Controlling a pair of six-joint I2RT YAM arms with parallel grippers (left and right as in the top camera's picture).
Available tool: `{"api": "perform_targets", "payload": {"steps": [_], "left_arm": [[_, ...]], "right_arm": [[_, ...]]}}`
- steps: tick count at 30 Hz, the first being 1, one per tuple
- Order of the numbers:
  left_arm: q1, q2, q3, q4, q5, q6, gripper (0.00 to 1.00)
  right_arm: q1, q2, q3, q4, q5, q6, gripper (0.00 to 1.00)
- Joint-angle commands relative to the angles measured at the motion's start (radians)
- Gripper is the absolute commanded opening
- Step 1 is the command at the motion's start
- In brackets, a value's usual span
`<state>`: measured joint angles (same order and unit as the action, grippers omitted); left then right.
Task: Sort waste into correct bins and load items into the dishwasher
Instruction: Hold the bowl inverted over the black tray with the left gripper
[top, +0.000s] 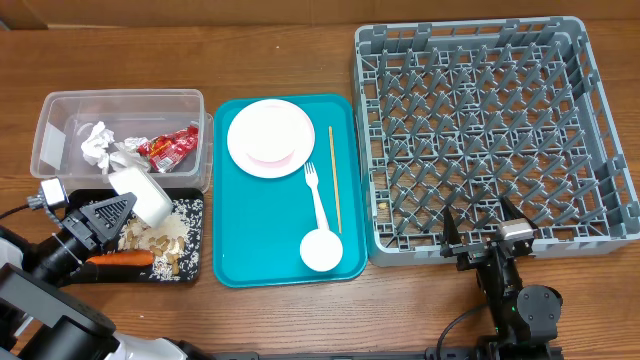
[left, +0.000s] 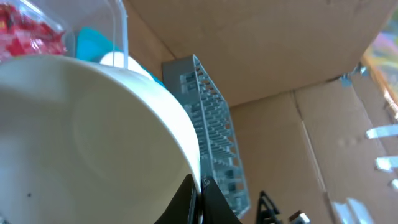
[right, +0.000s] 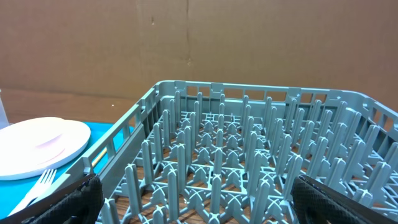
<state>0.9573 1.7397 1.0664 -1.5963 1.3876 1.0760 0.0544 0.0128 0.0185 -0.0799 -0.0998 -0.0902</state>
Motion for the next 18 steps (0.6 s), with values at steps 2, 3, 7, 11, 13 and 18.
{"api": "perform_targets", "payload": {"steps": [2, 3, 7, 11, 13, 18], "left_arm": [[0.003, 0.010, 0.000, -0.046, 0.026, 0.010, 0.04], [0.003, 0.010, 0.000, -0.031, 0.028, 0.049, 0.04], [0.003, 0.013, 0.000, -0.061, 0.003, -0.071, 0.04], [0.003, 0.021, 0.000, -0.090, 0.021, -0.012, 0.04], [0.000, 0.018, -0.003, -0.093, 0.024, -0.046, 0.04], [0.000, 0.037, -0.004, 0.030, 0.019, -0.189, 0.04]], "right_arm": [[0.005, -0.008, -0.011, 0.004, 0.001, -0.004, 1.00], [0.005, -0.008, -0.011, 0.004, 0.001, -0.004, 1.00], [0.005, -0.008, -0.011, 0.004, 0.001, -0.004, 1.00], [0.005, -0.008, -0.011, 0.004, 0.001, -0.004, 1.00], [0.005, -0.008, -0.011, 0.004, 0.001, -0.004, 1.00], [0.005, -0.008, -0.011, 0.004, 0.001, -0.004, 1.00]]}}
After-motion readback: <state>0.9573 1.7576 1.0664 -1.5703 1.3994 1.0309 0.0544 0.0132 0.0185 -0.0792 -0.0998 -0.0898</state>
